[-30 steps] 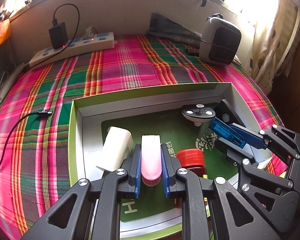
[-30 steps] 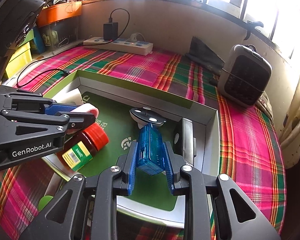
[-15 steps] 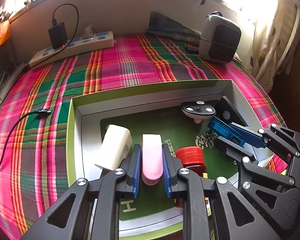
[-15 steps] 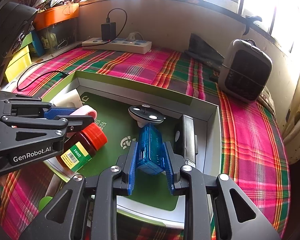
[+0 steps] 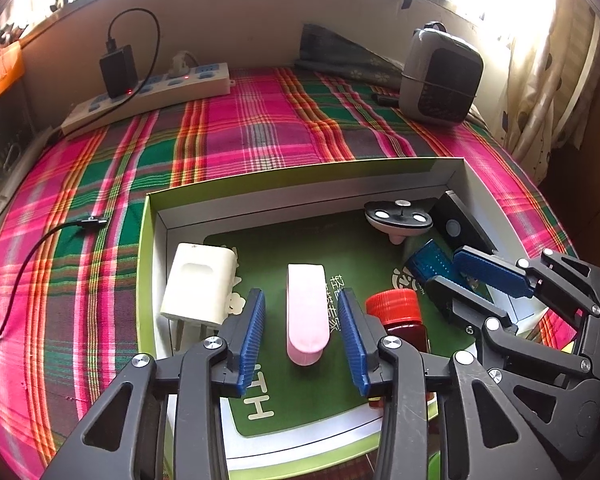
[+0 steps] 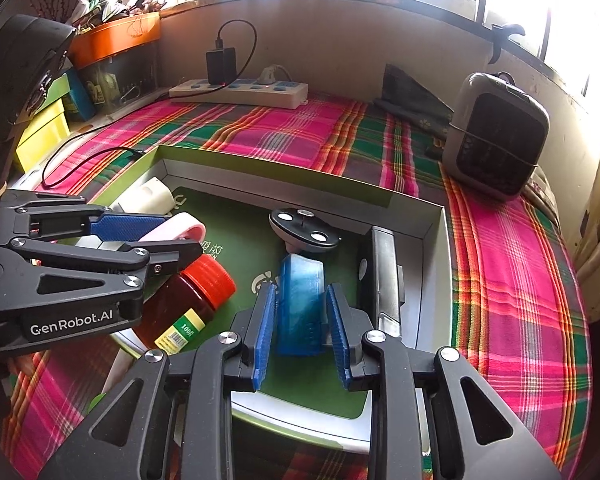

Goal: Organize rigid objects
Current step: 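Lower the pink clip and blue case into the tray, opening both tools, then withdraw both open tools from the tray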

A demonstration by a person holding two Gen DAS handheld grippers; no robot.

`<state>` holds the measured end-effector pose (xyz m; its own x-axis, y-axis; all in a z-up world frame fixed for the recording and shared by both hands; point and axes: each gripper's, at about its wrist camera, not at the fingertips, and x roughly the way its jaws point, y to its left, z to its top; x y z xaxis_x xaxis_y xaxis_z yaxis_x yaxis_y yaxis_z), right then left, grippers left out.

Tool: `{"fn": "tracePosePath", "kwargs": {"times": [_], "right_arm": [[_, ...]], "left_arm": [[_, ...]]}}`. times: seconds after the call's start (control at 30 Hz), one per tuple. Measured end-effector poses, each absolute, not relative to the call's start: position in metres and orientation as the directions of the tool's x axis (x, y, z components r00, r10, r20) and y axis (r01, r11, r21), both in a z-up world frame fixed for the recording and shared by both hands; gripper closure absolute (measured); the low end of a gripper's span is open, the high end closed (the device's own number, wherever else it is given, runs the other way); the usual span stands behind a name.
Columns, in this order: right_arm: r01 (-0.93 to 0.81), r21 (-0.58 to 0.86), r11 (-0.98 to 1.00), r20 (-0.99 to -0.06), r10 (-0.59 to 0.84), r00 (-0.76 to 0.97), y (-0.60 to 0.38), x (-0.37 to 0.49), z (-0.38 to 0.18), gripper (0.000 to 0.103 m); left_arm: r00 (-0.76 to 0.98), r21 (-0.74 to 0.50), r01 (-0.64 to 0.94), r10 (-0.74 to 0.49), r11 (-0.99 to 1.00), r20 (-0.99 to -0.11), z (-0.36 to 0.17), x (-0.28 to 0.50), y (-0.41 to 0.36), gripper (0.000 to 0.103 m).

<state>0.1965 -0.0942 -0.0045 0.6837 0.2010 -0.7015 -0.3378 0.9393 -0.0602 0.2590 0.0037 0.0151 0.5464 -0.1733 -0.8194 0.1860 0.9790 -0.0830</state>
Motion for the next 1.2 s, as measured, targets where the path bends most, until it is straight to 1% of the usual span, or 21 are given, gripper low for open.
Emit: {"fn": "tracePosePath", "kwargs": {"times": [0.47,0.57,0.67,0.73,0.87,0.93,1.03,1.2], "right_arm": [[-0.321,-0.046,0.946,-0.678,0.207,0.705,-0.095,0.186,-0.001,0.075],[-0.317,-0.036,0.948,-0.672,0.212,0.709,-0.096,0.182,0.0,0.074],[-0.305,-0.037,0.952,-0.665,0.204,0.719,-0.097,0.177,0.001,0.074],[-0.3,-0.031,0.954,-0.658,0.206,0.724,-0.098,0.173,0.003,0.074],[-0.285,-0.026,0.958,-0.647,0.202,0.735,-0.101,0.165,0.005,0.074],[-0.276,-0.021,0.961,-0.642,0.199,0.74,-0.103,0.161,0.006,0.074],[-0.265,-0.013,0.964,-0.634,0.198,0.748,-0.107,0.154,0.008,0.073],[-0.257,-0.002,0.966,-0.62,0.201,0.758,-0.11,0.142,0.012,0.073]], "left_arm": [[0.571,-0.061,0.169,-0.148,0.984,-0.807,0.022,0.245,0.004,0.065],[0.595,-0.033,0.163,-0.125,0.986,-0.794,0.027,0.236,0.005,0.065],[0.6,-0.058,0.161,-0.144,0.985,-0.787,0.031,0.229,0.008,0.065],[0.617,-0.034,0.153,-0.123,0.988,-0.778,0.034,0.222,0.007,0.065],[0.64,-0.04,0.146,-0.125,0.988,-0.758,0.041,0.208,0.009,0.065],[0.661,-0.006,0.135,-0.095,0.991,-0.745,0.043,0.2,0.008,0.065],[0.655,-0.036,0.143,-0.122,0.989,-0.745,0.043,0.194,0.01,0.065],[0.666,-0.038,0.13,-0.116,0.991,-0.737,0.045,0.18,0.012,0.065]]}}
